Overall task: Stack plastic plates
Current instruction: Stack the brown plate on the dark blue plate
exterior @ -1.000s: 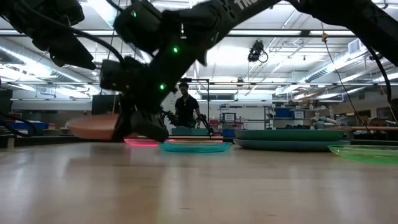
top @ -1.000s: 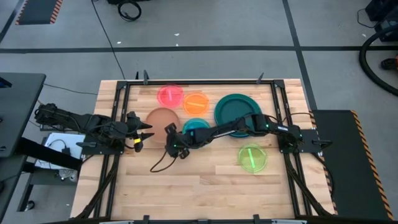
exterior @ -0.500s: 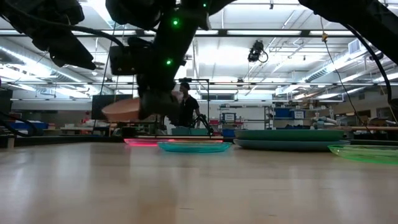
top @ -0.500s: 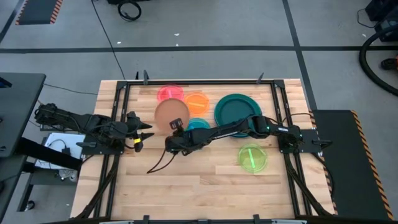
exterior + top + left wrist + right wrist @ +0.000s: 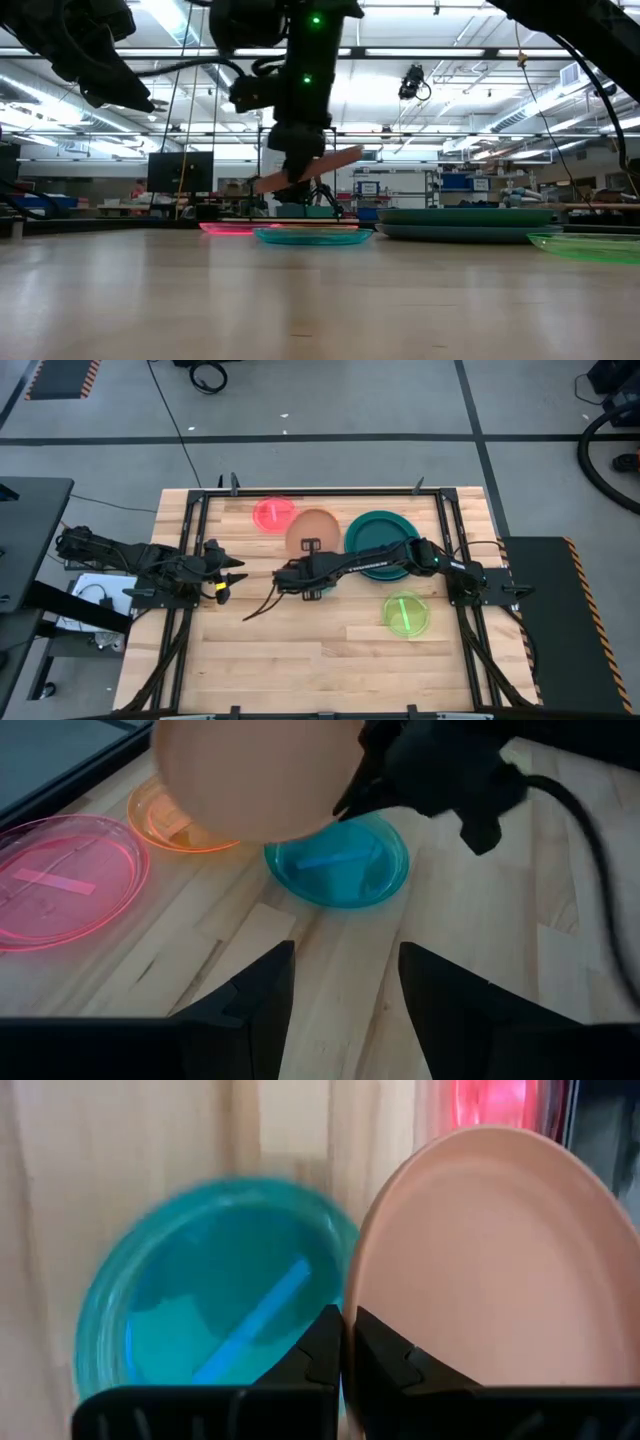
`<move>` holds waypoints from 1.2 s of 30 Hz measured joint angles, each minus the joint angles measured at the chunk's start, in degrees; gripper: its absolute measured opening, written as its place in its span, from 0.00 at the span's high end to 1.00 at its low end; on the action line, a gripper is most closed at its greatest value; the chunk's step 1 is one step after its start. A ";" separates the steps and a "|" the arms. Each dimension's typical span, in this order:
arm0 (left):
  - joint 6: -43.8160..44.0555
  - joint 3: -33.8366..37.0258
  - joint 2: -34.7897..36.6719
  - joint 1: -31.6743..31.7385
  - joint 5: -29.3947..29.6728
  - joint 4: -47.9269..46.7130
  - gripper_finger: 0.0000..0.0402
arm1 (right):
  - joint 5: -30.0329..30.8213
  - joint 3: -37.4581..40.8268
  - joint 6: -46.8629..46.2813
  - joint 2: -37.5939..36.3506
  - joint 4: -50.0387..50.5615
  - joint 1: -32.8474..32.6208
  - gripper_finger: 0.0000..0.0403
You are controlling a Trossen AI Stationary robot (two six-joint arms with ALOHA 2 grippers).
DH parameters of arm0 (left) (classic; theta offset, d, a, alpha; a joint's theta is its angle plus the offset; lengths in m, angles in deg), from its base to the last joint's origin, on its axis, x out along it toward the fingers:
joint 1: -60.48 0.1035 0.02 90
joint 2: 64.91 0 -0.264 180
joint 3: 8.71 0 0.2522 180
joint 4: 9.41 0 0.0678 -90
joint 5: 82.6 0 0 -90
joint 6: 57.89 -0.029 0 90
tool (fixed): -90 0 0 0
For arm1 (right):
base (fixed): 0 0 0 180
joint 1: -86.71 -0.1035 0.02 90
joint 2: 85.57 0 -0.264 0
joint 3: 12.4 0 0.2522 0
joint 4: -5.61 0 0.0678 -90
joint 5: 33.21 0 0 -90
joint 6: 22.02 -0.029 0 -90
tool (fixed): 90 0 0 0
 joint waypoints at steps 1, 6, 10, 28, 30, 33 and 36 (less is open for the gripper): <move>0.11 0.00 -0.01 0.00 0.00 0.00 0.53 | 0.26 0.02 -2.79 -0.10 2.17 0.29 0.94; 0.12 0.00 0.00 0.00 0.00 -0.06 0.53 | 6.52 0.05 -12.04 -0.29 10.30 1.27 0.94; 0.11 0.00 0.00 0.00 0.00 -0.08 0.53 | 7.45 0.06 -13.32 -0.29 10.73 1.09 0.94; 0.13 0.00 -0.02 0.00 -0.02 -0.38 0.53 | 5.11 28.50 -18.03 -19.04 -1.13 1.29 0.94; 0.16 0.00 -0.02 0.00 -0.02 -0.38 0.53 | 2.18 33.72 -18.02 -22.95 -4.93 1.71 0.94; 0.16 0.00 -0.01 0.00 -0.01 -0.38 0.53 | -2.06 40.12 -18.57 -28.03 -8.71 2.79 0.94; 0.13 0.00 -0.02 0.00 -0.01 -0.34 0.53 | -4.25 45.18 -19.33 -32.39 -10.92 3.74 0.94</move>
